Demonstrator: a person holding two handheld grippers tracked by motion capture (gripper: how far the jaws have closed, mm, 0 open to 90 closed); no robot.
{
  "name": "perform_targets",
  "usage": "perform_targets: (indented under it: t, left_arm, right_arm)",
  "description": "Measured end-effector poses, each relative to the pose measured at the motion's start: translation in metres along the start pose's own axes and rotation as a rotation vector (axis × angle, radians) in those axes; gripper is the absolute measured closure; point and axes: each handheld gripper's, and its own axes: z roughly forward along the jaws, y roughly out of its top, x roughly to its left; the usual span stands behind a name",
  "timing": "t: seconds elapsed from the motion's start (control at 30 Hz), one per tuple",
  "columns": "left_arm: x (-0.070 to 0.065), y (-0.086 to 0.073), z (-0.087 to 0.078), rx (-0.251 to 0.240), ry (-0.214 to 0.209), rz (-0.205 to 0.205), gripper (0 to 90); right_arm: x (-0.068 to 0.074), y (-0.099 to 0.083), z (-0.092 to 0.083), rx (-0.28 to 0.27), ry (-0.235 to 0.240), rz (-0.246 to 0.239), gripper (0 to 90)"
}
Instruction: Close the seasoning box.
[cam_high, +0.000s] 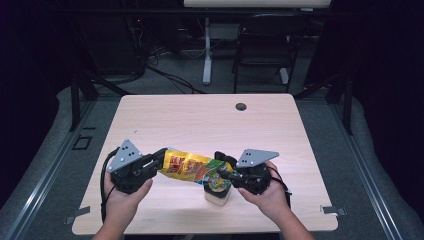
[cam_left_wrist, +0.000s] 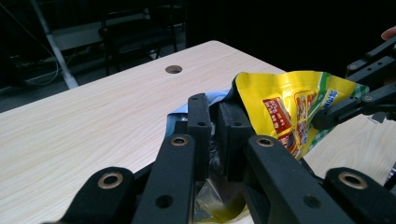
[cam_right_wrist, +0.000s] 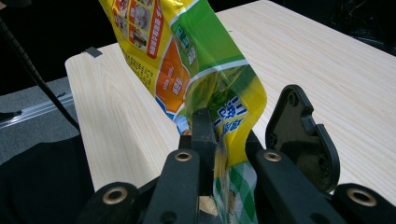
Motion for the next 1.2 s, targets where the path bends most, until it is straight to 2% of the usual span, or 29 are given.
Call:
perform_targets:
  t: [1.2]
  left_arm:
    - [-0.0004,0.0005,-0.0002,-0.001,0.002,0.0,84.9]
  right_arm:
    - [-0.0012,-0.0016,0.0037,0.002,0.008,0.005,83.5]
